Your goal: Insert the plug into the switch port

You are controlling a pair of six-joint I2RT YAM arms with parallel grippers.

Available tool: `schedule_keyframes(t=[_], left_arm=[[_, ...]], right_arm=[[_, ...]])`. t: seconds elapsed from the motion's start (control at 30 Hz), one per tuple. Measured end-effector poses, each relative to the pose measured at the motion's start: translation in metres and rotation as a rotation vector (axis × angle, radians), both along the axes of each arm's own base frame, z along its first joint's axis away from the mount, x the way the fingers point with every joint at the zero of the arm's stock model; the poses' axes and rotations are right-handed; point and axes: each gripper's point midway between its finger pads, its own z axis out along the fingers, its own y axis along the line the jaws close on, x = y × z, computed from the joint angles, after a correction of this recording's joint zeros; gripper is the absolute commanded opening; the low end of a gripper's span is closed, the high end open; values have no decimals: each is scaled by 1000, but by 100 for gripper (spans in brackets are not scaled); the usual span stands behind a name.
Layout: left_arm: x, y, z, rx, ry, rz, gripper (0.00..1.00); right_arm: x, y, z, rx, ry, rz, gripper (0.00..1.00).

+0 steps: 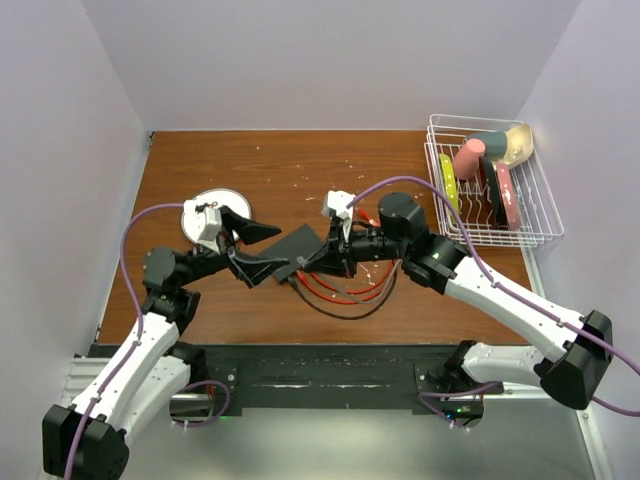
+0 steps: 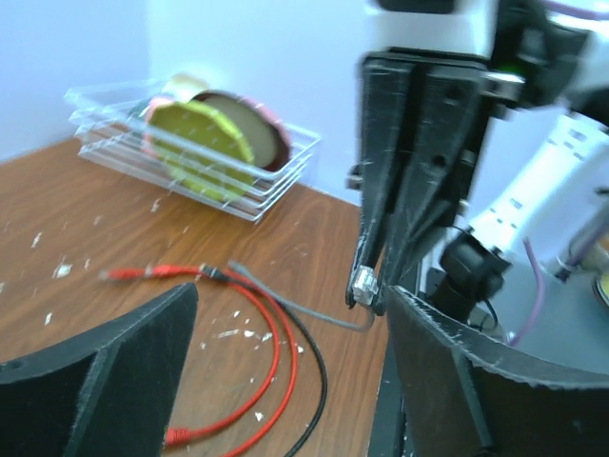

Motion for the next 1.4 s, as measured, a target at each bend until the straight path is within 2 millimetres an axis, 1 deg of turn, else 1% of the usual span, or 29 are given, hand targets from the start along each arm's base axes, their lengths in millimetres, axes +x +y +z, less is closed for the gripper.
schedule_keyframes(t=[0.17, 0.2, 0.27, 0.3, 0.43, 0.53, 0.6, 0.7, 0.87, 1.03, 1.07, 1.1, 1.17, 1.2, 1.37, 1.4], left_arm=[[-30, -5, 16, -36, -125, -139, 79], [-36, -5, 19, -41, -147, -164, 77], [-44, -6, 21, -47, -173, -207, 75], [-48, -6, 21, -50, -184, -228, 72], [-61, -10, 20, -49, -202, -306, 65], [-68, -15, 15, -43, -184, -362, 60], [-71, -19, 12, -40, -163, -390, 58], [-74, -22, 10, -36, -154, -417, 55], [-79, -26, 14, -36, -157, -441, 50], [-78, -35, 16, -23, -153, -463, 40], [-77, -36, 17, -21, -151, -464, 37], [-77, -39, 16, -18, -146, -467, 25], [-74, -44, 15, -12, -138, -467, 10], [-71, -45, 14, -9, -131, -461, 0], [-61, -50, 12, 5, -96, -434, 0], [-59, -50, 11, 9, -94, -428, 0]], right_arm=[[-29, 3, 10, 50, 28, 175, 0], [-34, 3, 11, 58, 34, 206, 0], [-42, 4, 13, 68, 45, 254, 0], [-44, 4, 13, 69, 49, 268, 0], [-47, 5, 13, 71, 61, 295, 0], [-47, 5, 14, 73, 63, 295, 0], [-46, 5, 14, 73, 62, 290, 0], [-45, 5, 14, 72, 65, 283, 0], [-44, 6, 14, 70, 70, 270, 0], [-41, 6, 15, 71, 70, 251, 0], [-40, 6, 14, 71, 70, 248, 0], [-40, 6, 14, 70, 72, 246, 0], [-40, 6, 14, 69, 77, 246, 0], [-41, 6, 14, 68, 80, 246, 0], [-34, 3, 12, 59, 84, 212, 0], [-33, 3, 12, 58, 84, 208, 7]])
